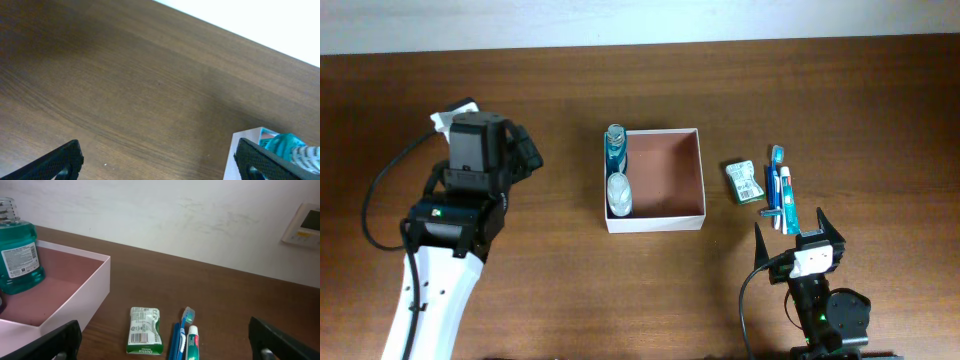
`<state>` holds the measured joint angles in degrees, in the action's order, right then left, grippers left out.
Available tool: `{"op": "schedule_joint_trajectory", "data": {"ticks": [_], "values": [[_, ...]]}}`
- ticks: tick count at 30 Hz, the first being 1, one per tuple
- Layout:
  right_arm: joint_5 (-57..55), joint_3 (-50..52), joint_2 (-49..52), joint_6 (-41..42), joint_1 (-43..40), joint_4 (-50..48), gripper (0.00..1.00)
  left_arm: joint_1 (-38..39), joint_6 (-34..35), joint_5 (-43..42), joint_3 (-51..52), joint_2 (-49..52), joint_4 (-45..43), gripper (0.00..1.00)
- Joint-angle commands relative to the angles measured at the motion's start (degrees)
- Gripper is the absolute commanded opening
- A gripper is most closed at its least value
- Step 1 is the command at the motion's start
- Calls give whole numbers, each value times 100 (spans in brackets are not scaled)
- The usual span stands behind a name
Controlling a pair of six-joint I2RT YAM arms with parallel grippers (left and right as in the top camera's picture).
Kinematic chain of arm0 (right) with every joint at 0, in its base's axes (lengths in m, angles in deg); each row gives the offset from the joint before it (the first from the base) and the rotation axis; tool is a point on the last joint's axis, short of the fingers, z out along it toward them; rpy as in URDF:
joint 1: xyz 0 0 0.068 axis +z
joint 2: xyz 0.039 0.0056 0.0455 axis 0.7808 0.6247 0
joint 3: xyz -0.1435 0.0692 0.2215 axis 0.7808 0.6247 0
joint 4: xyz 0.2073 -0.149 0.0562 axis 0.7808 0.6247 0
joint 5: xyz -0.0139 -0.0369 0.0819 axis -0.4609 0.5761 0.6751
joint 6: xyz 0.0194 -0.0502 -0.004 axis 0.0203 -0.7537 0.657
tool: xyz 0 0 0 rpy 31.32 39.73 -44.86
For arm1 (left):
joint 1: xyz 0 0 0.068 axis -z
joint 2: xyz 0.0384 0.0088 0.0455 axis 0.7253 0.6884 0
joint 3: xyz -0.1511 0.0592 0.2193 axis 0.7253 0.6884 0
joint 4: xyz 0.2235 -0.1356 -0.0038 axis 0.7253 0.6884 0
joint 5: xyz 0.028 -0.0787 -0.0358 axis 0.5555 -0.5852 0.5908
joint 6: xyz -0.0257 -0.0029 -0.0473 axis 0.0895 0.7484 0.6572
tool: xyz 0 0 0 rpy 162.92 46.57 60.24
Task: Pack container
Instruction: 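Open the left gripper and withdraw it to the left of the box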
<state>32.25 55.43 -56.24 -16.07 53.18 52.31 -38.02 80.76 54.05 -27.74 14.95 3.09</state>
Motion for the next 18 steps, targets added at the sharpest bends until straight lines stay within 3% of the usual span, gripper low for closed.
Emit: {"op": "schedule_joint_trajectory", "data": {"ticks": [1,6,11,14,18], "values": [[-52,39,-48,20,-42,20,98,-160,-374,-247,-17,-7,50,99],[-52,39,-48,20,-42,20,98,-203,-1486,-275,-15,57,92,99],[-52,39,-48,20,-42,20,98,-205,-2911,-885,-15,267,81,95],[-52,39,-48,20,-42,20,99,-203,-3080,-1357,-15,428,57,97],[-52,39,-48,20,-42,20,98,-203,-3080,-1364,-15,599,44,99]]}}
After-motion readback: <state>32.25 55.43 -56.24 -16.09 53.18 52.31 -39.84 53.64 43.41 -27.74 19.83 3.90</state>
